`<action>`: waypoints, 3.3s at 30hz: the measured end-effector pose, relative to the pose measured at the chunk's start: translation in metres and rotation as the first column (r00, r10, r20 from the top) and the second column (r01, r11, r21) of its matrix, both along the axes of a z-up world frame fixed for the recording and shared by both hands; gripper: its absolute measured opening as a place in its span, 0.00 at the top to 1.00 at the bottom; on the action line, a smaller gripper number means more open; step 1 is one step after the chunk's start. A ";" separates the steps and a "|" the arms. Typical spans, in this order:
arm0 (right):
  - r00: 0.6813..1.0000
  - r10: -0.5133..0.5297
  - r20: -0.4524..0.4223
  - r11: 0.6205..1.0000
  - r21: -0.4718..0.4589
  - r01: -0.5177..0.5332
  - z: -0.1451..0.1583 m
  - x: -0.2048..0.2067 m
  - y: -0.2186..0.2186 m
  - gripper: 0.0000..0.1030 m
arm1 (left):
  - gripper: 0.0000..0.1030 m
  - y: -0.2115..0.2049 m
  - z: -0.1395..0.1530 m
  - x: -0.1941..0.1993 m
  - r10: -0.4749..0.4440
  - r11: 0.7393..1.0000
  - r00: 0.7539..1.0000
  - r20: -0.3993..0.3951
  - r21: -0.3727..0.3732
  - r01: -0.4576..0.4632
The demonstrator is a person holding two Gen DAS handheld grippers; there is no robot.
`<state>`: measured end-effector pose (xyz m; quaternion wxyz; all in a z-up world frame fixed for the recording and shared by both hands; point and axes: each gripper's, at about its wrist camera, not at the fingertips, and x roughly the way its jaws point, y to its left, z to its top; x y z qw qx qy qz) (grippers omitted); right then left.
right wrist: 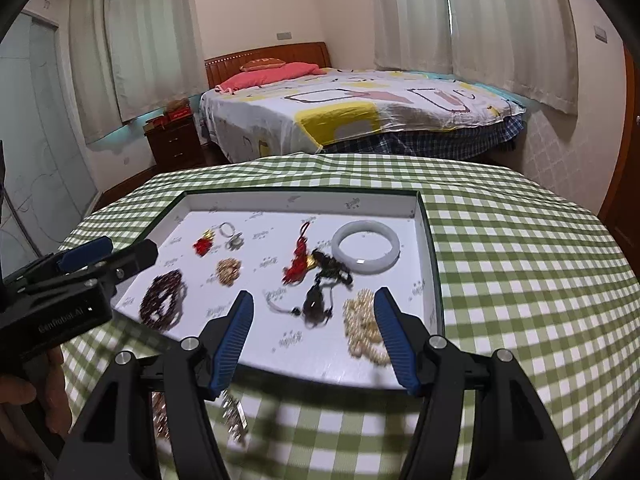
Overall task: Organize jewelry
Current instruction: 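Move the right tool to the long silver rhinestone brooch and grasp it, then grasp the gold pearl flower brooch with the left tool while the right tool holds the silver brooch, then carry both brooches into the tray and open both tools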
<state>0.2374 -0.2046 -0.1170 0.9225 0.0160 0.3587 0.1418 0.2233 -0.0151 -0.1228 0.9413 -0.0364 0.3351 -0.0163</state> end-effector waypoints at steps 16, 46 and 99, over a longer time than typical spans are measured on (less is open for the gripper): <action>0.985 0.117 -0.126 0.992 -0.023 -0.121 -0.036 -0.033 0.028 0.51 | 0.27 0.035 -0.027 -0.066 0.082 0.997 0.994 -0.077 0.005 -0.081; 0.988 0.073 -0.134 0.997 -0.025 -0.077 -0.038 -0.050 -0.007 0.86 | 0.27 -0.031 -0.050 -0.070 -0.067 0.998 0.987 -0.146 -0.019 0.065; 0.993 0.060 -0.102 0.997 0.046 -0.055 -0.028 -0.053 -0.014 0.86 | 0.73 -0.015 -0.039 -0.068 -0.110 0.993 0.988 -0.109 -0.046 0.106</action>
